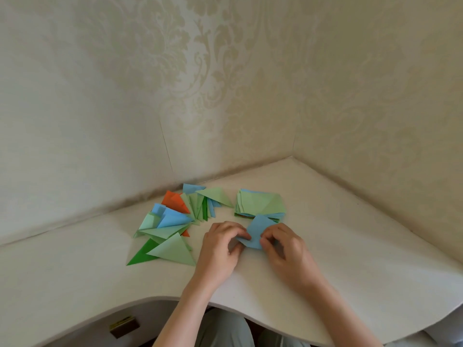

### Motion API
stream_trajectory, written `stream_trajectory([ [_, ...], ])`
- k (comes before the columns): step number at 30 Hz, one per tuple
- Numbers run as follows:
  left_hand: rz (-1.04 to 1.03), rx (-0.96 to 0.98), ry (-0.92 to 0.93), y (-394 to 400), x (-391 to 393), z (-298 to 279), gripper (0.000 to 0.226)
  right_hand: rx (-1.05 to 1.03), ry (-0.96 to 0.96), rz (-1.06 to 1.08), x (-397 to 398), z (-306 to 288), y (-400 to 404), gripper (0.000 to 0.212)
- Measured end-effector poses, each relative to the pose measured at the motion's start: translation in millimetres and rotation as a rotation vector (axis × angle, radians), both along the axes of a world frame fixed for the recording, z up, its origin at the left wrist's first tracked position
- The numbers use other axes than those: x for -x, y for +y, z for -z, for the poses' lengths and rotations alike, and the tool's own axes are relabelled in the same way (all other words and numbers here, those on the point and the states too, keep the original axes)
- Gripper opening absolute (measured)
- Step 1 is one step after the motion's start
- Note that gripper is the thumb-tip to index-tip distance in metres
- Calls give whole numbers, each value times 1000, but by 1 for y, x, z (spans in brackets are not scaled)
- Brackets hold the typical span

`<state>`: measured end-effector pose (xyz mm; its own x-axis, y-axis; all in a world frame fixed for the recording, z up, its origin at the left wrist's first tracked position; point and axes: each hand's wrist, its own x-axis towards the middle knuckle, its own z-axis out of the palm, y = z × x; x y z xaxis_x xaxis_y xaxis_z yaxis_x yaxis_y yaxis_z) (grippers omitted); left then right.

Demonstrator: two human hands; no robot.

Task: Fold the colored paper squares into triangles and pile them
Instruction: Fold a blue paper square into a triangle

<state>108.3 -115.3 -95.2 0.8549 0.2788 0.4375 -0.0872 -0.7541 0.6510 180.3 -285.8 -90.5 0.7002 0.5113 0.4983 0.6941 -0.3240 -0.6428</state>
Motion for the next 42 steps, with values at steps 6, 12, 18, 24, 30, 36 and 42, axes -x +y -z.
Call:
stream_trajectory([
  [6, 37, 25, 10, 0, 1, -2, 7, -26, 9, 88, 2, 0, 0, 11],
  [12, 26, 62, 9, -3, 5, -6, 12, -21, 14, 115, 5, 1, 0, 16],
  [18, -20, 109, -7, -5, 4, -7, 17, 12, -49, 111, 2, 5, -1, 10],
  [24, -87, 12, -46, -8, 0, -5, 25, 25, -51, 118, -3, 8, 3, 15],
  [30, -130, -41, 2, -8, -5, -1, 32, 23, -26, 108, -3, 6, 3, 19],
  [36, -141, 44, 5, -7, -4, -3, 23, 12, 63, 104, -3, 5, 4, 20],
  [42, -111, -5, 59, -4, -4, -5, 19, 39, 94, 114, -8, 4, -3, 33],
])
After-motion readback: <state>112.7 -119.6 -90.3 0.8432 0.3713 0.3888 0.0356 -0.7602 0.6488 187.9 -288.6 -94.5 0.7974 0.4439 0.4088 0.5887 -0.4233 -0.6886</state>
